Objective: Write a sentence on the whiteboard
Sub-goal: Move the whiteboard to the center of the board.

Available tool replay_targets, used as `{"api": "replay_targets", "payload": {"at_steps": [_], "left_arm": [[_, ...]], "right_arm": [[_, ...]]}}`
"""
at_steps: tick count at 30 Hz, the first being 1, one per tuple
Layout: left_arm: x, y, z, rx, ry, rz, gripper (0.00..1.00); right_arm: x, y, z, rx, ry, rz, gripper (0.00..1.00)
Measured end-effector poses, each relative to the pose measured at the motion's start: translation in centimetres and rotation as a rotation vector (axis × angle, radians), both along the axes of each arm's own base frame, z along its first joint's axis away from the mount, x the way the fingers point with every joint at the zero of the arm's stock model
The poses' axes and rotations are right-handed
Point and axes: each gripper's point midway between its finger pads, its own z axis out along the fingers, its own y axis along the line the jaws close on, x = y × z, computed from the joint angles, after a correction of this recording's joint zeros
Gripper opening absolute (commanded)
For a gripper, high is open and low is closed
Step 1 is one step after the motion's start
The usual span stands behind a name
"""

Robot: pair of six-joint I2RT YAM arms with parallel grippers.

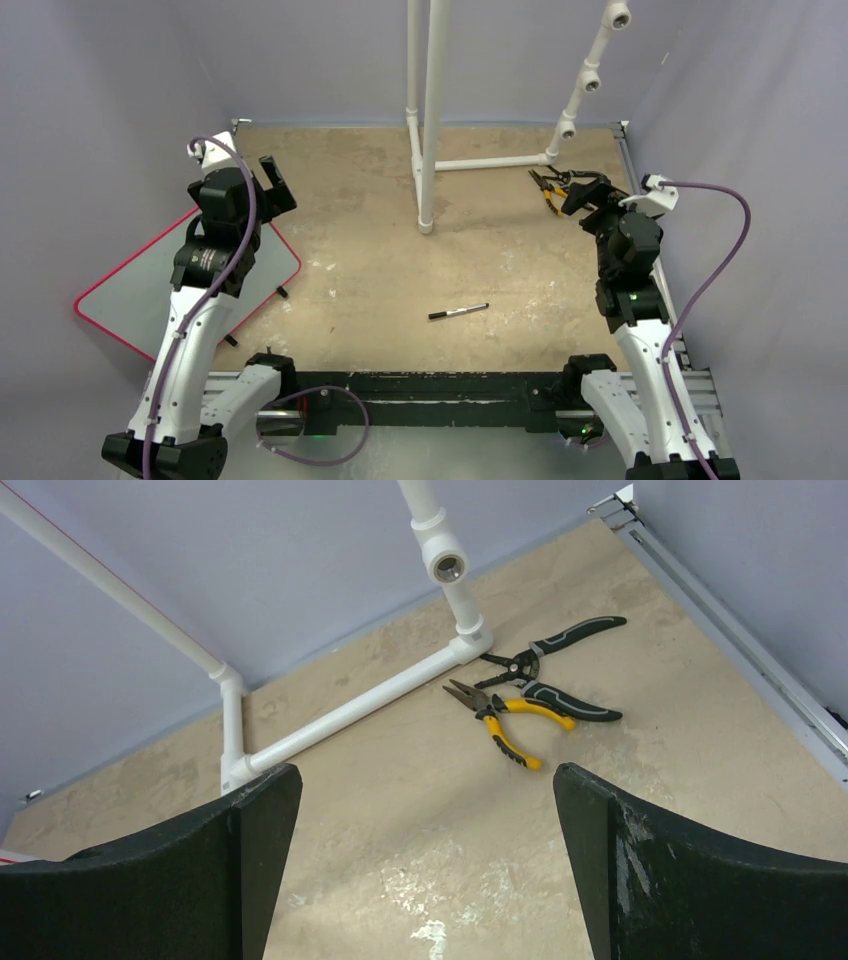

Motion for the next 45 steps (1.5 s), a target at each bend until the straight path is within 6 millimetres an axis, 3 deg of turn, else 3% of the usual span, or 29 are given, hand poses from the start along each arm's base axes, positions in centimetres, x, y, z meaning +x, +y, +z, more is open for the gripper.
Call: {"api": "replay_targets", "payload": {"at_steps": [12,15,21,26,33,37,45], "left_arm": [[-0.4,0.1,-1.9,-0.012,0.061,0.022,0.94],[-0.7,0.2,-4.3,-0.043,0.11,0.059,0.92],[-2.0,0.3,-11.6,-0.1,0.277,0.143,0.9],[-3.8,0.5,-16.5,-0.151,0.363,0.218,0.73],[-6.7,0.5,-22.8,-0.228,0.456,0.325,0.61],[-7.7,0.9,-24.8,-0.232,0.472,0.377,0.58],[-7.6,1.3,-26.7,-0.236,0.443,0.402,0.49]], "right_arm": [[0.3,0.1,-0.4,0.006,0.013,0.005,0.99],[0.2,0.3,-0.3,0.01,0.01,0.014,0.99],[0.0,0.6,0.0,0.028,-0.002,0.024,0.99],[-0.2,0.9,0.4,0.049,-0.02,0.042,0.99],[-0.4,1.2,0.7,0.071,-0.033,0.051,0.99],[-0.4,1.2,0.8,0.074,-0.036,0.051,0.99],[-0.3,1.2,0.5,0.077,-0.03,0.05,0.99]]}}
